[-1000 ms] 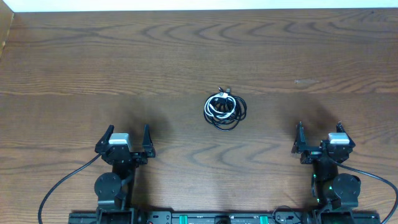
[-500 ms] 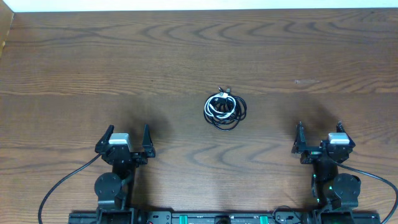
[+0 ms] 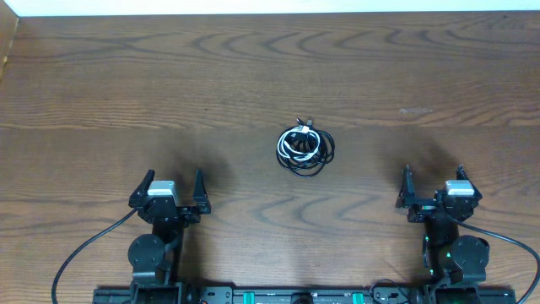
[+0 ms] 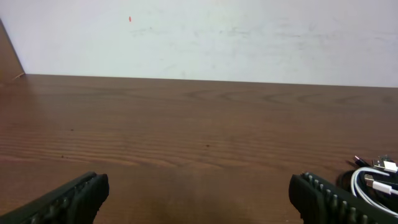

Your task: Untangle cables

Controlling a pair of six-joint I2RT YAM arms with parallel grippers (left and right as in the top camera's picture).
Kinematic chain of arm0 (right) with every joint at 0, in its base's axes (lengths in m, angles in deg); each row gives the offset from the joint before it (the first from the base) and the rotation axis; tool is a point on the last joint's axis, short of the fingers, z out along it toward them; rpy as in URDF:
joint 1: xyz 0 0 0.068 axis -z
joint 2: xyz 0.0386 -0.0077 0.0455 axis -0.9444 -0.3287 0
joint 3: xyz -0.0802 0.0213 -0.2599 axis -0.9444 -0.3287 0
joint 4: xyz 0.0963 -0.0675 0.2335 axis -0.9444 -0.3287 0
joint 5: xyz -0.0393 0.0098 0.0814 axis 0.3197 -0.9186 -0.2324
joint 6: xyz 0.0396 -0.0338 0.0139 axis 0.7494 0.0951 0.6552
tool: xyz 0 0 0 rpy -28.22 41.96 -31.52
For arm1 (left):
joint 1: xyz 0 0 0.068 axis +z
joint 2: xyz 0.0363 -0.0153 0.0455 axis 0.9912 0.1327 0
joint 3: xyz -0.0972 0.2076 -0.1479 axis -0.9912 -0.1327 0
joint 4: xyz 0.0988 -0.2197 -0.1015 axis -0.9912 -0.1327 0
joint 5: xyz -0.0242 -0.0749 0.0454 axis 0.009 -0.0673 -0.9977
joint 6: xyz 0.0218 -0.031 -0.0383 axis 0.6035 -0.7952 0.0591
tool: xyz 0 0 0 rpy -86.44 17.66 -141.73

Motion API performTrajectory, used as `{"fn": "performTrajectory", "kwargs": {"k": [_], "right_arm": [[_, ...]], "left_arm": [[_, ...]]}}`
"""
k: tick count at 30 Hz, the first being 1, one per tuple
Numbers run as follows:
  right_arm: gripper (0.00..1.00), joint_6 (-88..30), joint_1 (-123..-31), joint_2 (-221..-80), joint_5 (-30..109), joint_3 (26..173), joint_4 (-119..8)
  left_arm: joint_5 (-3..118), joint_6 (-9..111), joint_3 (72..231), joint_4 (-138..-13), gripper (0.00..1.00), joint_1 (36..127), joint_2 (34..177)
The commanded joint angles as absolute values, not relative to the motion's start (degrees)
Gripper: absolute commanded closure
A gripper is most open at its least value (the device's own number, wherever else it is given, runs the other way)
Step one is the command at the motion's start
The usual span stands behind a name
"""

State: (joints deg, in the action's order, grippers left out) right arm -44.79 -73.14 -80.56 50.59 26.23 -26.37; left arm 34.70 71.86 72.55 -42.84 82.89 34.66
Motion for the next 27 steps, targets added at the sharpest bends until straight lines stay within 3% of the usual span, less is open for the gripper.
{"fn": "performTrajectory", "kwargs": {"k": [1,21,27], "right_arm": [[0.01,-44.18,-72.77,-80.25,50.48,26.14,-26.64],[0.01,-44.18,-72.77,-80.25,50.48,26.14,-26.64],[0.01,-44.18,-72.77,-80.25,50.48,26.16,-26.64]], "left_arm": [[35.05,71.65,71.78,-45.16,0.02,82.56,34.66],[35.05,71.65,71.78,-45.16,0.02,82.56,34.66],[45.04,64.41,71.83,-44.26,0.02,82.54,34.66]]}}
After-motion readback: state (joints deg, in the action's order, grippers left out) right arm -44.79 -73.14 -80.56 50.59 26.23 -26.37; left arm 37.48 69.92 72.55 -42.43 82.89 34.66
